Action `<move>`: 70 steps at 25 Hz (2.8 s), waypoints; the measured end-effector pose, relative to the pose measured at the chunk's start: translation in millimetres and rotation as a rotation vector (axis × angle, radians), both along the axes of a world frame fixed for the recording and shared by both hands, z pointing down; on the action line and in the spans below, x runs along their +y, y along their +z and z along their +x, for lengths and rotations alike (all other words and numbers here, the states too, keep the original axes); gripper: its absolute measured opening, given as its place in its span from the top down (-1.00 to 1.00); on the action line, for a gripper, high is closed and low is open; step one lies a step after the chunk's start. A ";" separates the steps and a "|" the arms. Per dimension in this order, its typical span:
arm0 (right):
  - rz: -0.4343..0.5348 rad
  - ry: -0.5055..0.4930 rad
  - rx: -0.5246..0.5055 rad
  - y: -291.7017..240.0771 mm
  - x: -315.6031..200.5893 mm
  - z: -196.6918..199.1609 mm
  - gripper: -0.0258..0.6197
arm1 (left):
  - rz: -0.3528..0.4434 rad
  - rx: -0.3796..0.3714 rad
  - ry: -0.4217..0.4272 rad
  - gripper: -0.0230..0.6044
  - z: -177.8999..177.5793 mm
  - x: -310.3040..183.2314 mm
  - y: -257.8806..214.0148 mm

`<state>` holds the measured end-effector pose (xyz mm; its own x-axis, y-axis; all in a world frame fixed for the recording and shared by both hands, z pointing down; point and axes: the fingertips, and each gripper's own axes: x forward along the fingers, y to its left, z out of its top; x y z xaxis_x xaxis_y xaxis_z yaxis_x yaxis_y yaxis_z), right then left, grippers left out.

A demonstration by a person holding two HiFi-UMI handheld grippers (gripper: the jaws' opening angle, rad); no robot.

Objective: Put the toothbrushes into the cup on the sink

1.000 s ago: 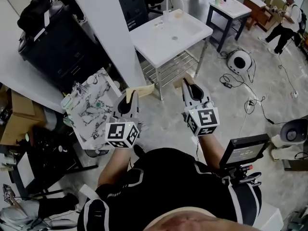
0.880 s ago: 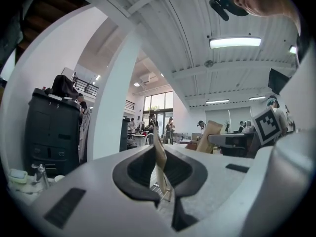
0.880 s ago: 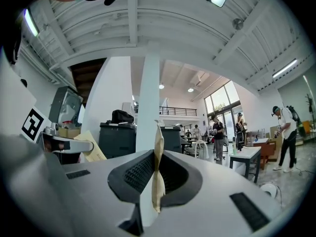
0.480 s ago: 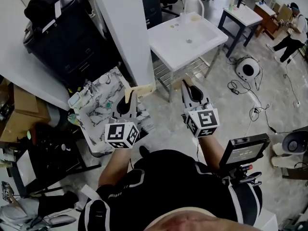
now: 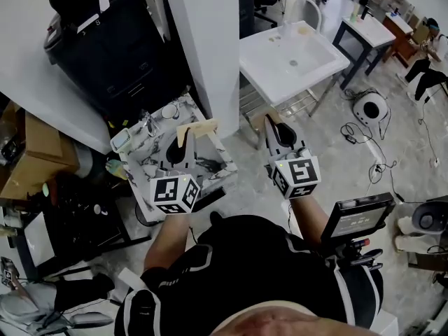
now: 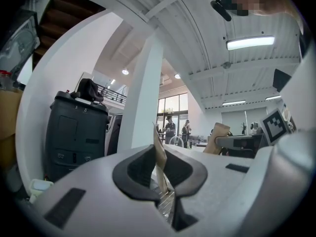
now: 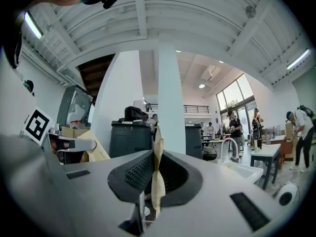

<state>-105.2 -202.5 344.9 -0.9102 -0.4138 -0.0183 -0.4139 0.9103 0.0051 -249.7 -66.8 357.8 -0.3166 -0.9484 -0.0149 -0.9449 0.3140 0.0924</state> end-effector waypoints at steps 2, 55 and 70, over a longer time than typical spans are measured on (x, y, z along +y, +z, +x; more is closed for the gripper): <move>0.006 -0.004 0.004 -1.9 4.9 -11.3 0.79 | 0.001 0.005 -0.007 0.81 -12.3 5.1 -0.2; -0.041 -0.362 0.077 23.1 -41.0 -232.1 0.79 | -0.103 0.091 -0.512 0.81 -210.5 -10.5 81.2; -0.061 -0.443 0.112 48.8 -57.3 -269.0 0.79 | -0.291 0.062 -0.618 0.81 -247.4 -23.8 146.8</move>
<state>-374.1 -259.8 393.8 -0.9945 0.0185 0.1030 0.0153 0.9994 -0.0314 -497.1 -90.5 504.5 -0.7928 -0.5561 0.2493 -0.5802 0.8140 -0.0293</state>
